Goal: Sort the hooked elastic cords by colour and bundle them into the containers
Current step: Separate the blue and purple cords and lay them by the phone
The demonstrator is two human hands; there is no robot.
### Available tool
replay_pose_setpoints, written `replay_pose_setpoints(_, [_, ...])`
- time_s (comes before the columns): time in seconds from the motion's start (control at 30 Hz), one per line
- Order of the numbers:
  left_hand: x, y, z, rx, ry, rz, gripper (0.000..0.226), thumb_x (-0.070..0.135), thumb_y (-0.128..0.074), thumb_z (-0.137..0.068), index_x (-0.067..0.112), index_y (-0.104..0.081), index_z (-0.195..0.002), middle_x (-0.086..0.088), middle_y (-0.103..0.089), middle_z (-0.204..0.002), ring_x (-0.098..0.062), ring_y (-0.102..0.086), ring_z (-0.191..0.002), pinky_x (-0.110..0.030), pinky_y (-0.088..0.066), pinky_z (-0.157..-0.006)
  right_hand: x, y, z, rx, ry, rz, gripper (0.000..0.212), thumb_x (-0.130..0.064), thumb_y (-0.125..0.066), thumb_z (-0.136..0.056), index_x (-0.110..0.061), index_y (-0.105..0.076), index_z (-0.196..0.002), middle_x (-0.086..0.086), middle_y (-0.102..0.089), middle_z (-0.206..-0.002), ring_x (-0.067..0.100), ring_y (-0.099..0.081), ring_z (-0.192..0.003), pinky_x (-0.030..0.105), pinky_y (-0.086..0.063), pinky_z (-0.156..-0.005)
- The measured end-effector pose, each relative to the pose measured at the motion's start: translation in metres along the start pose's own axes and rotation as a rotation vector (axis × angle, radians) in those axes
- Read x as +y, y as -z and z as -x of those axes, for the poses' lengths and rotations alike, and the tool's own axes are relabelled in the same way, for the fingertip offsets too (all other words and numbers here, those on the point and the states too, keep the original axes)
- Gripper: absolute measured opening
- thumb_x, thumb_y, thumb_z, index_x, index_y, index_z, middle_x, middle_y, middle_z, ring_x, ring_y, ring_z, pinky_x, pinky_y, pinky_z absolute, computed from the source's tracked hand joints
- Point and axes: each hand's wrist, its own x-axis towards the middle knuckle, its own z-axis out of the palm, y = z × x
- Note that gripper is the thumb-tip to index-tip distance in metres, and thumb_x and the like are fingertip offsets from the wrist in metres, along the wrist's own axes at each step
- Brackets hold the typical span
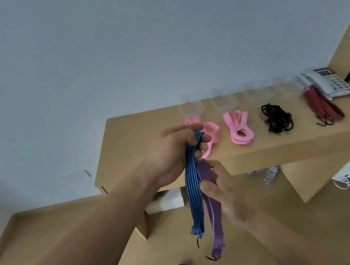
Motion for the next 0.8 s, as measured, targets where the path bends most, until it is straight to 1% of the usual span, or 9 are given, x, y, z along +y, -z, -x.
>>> replay_pose_setpoints(0.07, [0.002, -0.001, -0.013, -0.093, 0.022, 0.007, 0.041, -0.01, -0.041, -0.076, -0.01, -0.053, -0.116, -0.017, -0.064, -0.081, -0.02, -0.058, -0.059, -0.025, -0.046, -0.051, 0.001, 0.007, -0.002, 0.037, -0.041, 0.035, 0.085, -0.06, -0.084, -0.057, -0.017, -0.047, -0.121, 0.0, -0.069, -0.101, 0.019, -0.065, -0.091, 0.035, -0.053, -0.081])
replay_pose_setpoints(0.13, [0.005, -0.001, -0.026, -0.147, 0.048, -0.041, 0.043, -0.011, -0.046, -0.078, -0.012, -0.049, -0.121, -0.02, -0.065, -0.084, -0.021, -0.061, -0.06, -0.026, -0.049, -0.054, 0.002, 0.012, -0.006, 0.09, -0.08, 0.076, 0.066, -0.038, -0.087, -0.064, -0.019, -0.051, -0.116, 0.012, -0.07, -0.101, 0.029, -0.068, -0.092, 0.045, -0.055, -0.084])
replay_pose_setpoints(0.27, [0.006, 0.007, -0.057, -0.192, -0.001, -0.344, 0.038, 0.0, -0.055, -0.092, -0.001, -0.049, -0.13, -0.017, -0.071, -0.093, -0.023, -0.069, -0.076, -0.038, -0.055, -0.077, -0.005, 0.022, -0.019, 0.293, -0.121, 0.105, 0.036, -0.007, -0.081, -0.075, -0.018, -0.058, -0.101, 0.011, -0.07, -0.086, 0.025, -0.07, -0.076, 0.033, -0.057, -0.067])
replay_pose_setpoints(0.37, [-0.002, 0.018, -0.081, -0.116, -0.106, -0.393, 0.044, 0.024, -0.064, -0.083, 0.011, -0.057, -0.124, -0.007, -0.07, -0.09, -0.016, -0.065, -0.079, -0.035, -0.051, -0.072, -0.017, 0.027, -0.029, 0.452, -0.086, 0.071, 0.033, -0.005, -0.08, -0.075, -0.015, -0.06, -0.099, 0.004, -0.071, -0.081, 0.019, -0.07, -0.073, 0.029, -0.056, -0.062])
replay_pose_setpoints(0.43, [-0.018, 0.026, -0.092, -0.12, -0.072, -0.376, 0.049, 0.022, -0.058, -0.073, 0.013, -0.057, -0.121, -0.005, -0.065, -0.089, -0.017, -0.061, -0.082, -0.032, -0.047, -0.07, -0.025, 0.029, -0.036, 0.529, -0.045, 0.068, 0.03, -0.006, -0.079, -0.076, -0.015, -0.06, -0.097, 0.002, -0.071, -0.08, 0.018, -0.069, -0.072, 0.029, -0.056, -0.062])
replay_pose_setpoints(0.53, [-0.052, 0.038, -0.097, -0.46, 0.128, -0.488, 0.052, 0.011, -0.056, -0.06, 0.007, -0.06, -0.112, -0.009, -0.063, -0.098, -0.022, -0.057, -0.094, -0.03, -0.046, -0.079, -0.036, 0.033, -0.046, 0.627, 0.013, 0.063, 0.028, -0.001, -0.078, -0.076, -0.016, -0.06, -0.092, -0.004, -0.07, -0.074, 0.015, -0.068, -0.067, 0.029, -0.056, -0.06])
replay_pose_setpoints(0.63, [-0.069, 0.037, -0.097, -0.761, 0.182, -0.574, 0.04, 0.011, -0.064, -0.073, 0.009, -0.063, -0.113, -0.011, -0.065, -0.106, -0.025, -0.059, -0.098, -0.04, -0.045, -0.095, -0.044, 0.038, -0.051, 0.726, 0.026, 0.098, 0.032, -0.004, -0.08, -0.075, -0.013, -0.06, -0.098, -0.004, -0.071, -0.075, 0.016, -0.069, -0.068, 0.031, -0.057, -0.061])
replay_pose_setpoints(0.73, [-0.074, 0.028, -0.103, -0.797, 0.093, -0.684, 0.028, 0.036, -0.066, -0.081, 0.028, -0.069, -0.108, -0.004, -0.071, -0.108, -0.031, -0.065, -0.105, -0.053, -0.047, -0.101, -0.048, 0.042, -0.053, 0.825, 0.042, 0.134, 0.035, -0.008, -0.081, -0.074, -0.017, -0.06, -0.1, -0.004, -0.072, -0.08, 0.015, -0.069, -0.07, 0.032, -0.057, -0.065])
replay_pose_setpoints(0.8, [-0.074, 0.022, -0.108, -0.758, 0.04, -0.689, 0.022, 0.041, -0.061, -0.085, 0.028, -0.071, -0.1, -0.004, -0.073, -0.101, -0.028, -0.067, -0.101, -0.055, -0.047, -0.098, -0.052, 0.045, -0.05, 0.85, 0.065, 0.137, 0.036, -0.014, -0.081, -0.073, -0.02, -0.059, -0.101, -0.003, -0.072, -0.086, 0.017, -0.069, -0.076, 0.037, -0.058, -0.07])
